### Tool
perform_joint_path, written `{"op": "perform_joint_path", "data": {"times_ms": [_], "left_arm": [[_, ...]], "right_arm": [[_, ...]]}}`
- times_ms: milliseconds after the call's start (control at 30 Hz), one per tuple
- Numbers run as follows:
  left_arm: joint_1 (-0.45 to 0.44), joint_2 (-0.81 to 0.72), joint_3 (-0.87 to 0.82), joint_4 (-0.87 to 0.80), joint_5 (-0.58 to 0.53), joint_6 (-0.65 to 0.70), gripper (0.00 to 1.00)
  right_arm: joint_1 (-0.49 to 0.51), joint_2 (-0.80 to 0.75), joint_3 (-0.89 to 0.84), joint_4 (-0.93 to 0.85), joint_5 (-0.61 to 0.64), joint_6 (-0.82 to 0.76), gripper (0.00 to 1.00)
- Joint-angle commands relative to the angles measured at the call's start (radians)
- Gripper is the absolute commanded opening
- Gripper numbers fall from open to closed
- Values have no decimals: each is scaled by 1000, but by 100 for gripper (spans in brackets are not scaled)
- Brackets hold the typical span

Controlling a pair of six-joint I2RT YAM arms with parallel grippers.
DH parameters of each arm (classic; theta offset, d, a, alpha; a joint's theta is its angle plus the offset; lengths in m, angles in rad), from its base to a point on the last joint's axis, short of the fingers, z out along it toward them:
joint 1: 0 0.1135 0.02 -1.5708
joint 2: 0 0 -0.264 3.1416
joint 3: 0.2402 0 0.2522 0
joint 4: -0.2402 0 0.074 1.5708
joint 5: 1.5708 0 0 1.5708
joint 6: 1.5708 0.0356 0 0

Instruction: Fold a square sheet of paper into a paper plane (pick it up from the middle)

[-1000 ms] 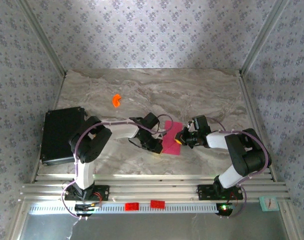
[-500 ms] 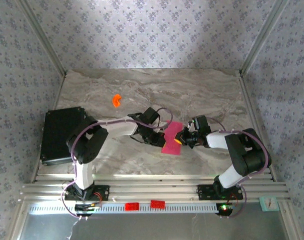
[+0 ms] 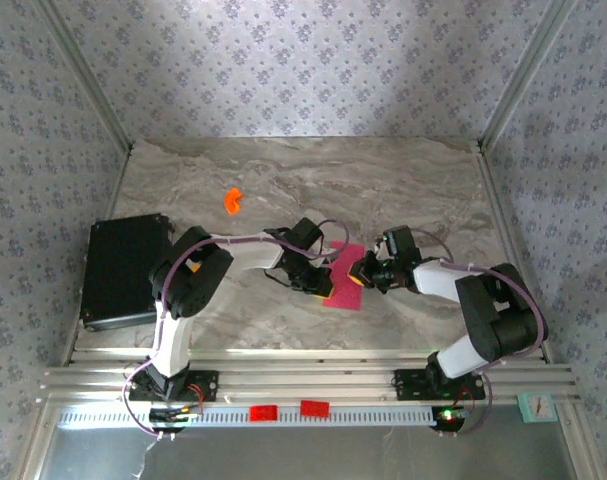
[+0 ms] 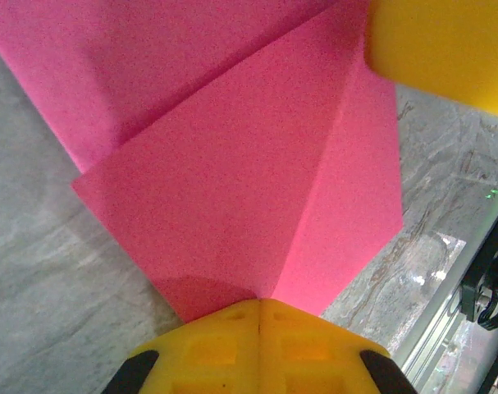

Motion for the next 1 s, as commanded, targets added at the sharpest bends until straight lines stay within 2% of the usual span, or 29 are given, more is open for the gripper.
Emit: {"op": "perform_joint_path", "data": {"times_ms": [0,133,233,367,567,767,967], "left_arm": [[0,33,-31,-38,-28,-3,1],[1,36,-31,-38,-33,-6,0],[1,35,-37,-37,-33,-2,0],[2,30,-62,-18,-33,-9,0],[-4,30,-65,0,-19,-22,0],[-10,3,-61,7,-19,-42,0],[-17,-84,-14,-3,-40,-71,0]], "right_arm": [[62,10,0,17,5,15,8],[108,89,-19,99,-6,54,8],[108,106,-39,79,13,51,7],[30,72,-86,96,14,40,7],[-122,78,-82,140,-64,9,8],[-198,-16,-70,68,-69,-23,12],[-155,-215,-73,-139,29,-65,19]]}}
